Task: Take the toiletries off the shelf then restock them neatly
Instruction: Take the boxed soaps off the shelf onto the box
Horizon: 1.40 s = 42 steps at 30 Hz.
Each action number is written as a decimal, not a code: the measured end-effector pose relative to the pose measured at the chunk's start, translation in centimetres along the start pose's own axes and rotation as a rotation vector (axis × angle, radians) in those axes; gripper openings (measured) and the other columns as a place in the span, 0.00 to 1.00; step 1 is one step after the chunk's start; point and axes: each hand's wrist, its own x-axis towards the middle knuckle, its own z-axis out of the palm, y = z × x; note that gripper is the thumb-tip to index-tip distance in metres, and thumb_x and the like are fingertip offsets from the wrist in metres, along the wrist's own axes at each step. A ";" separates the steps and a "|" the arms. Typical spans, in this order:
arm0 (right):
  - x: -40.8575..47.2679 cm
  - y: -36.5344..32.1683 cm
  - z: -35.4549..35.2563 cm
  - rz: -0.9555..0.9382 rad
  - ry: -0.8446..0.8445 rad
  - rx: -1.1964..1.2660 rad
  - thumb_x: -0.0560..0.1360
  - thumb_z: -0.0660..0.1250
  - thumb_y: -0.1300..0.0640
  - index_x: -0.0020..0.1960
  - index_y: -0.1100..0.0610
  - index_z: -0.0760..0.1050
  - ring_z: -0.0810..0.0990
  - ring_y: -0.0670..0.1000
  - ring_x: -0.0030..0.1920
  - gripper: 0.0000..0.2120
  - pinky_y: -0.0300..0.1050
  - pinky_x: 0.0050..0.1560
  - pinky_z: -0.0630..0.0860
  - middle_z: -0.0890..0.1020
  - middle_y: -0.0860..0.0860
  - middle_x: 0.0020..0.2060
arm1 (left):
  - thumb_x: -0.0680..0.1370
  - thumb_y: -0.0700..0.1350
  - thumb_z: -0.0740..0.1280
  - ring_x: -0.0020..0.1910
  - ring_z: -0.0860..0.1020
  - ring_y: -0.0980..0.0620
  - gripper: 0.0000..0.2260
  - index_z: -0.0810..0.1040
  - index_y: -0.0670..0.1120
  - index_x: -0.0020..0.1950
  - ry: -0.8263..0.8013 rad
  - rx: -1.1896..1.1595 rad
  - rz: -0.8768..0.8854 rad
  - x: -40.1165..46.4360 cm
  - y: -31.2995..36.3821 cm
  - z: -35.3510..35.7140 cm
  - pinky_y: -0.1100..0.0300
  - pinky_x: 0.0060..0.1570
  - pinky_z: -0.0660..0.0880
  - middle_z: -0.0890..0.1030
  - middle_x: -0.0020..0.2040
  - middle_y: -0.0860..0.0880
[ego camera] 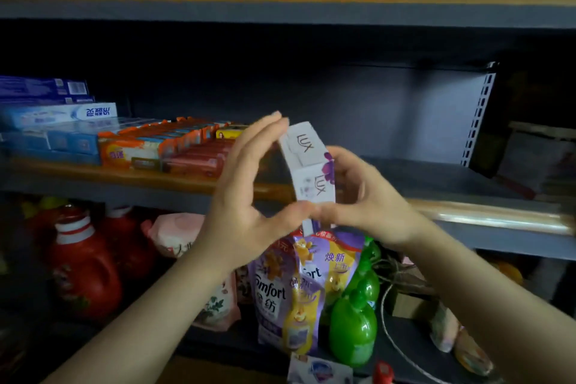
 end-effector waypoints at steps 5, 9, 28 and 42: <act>-3.1 0.2 0.6 0.128 0.030 0.124 0.65 0.73 0.57 0.55 0.54 0.76 0.82 0.49 0.48 0.19 0.42 0.48 0.78 0.84 0.51 0.48 | 0.74 0.55 0.63 0.63 0.71 0.59 0.18 0.72 0.51 0.61 -0.059 0.123 -0.113 -0.5 2.1 0.2 0.64 0.63 0.67 0.74 0.62 0.54; -4.9 0.2 -0.3 0.100 0.132 -0.289 0.63 0.78 0.50 0.56 0.48 0.74 0.80 0.47 0.49 0.24 0.42 0.51 0.77 0.82 0.47 0.48 | 0.75 0.56 0.65 0.53 0.76 0.64 0.10 0.75 0.55 0.53 -0.090 -0.097 -0.349 -1.2 3.4 1.0 0.70 0.51 0.71 0.79 0.53 0.57; -13.0 1.8 -3.0 0.308 0.015 -0.020 0.65 0.70 0.53 0.59 0.53 0.72 0.80 0.53 0.55 0.22 0.47 0.57 0.77 0.80 0.53 0.56 | 0.65 0.45 0.76 0.49 0.81 0.47 0.19 0.80 0.44 0.54 0.119 -1.231 -1.088 -10.5 2.9 7.2 0.54 0.43 0.80 0.83 0.50 0.43; -14.8 8.4 0.8 0.379 -0.084 -0.199 0.73 0.69 0.57 0.52 0.54 0.75 0.81 0.52 0.43 0.08 0.50 0.50 0.77 0.83 0.55 0.44 | 0.74 0.48 0.68 0.52 0.79 0.49 0.06 0.80 0.53 0.50 -0.330 -0.276 -1.149 -15.0 3.4 4.2 0.52 0.55 0.75 0.82 0.51 0.50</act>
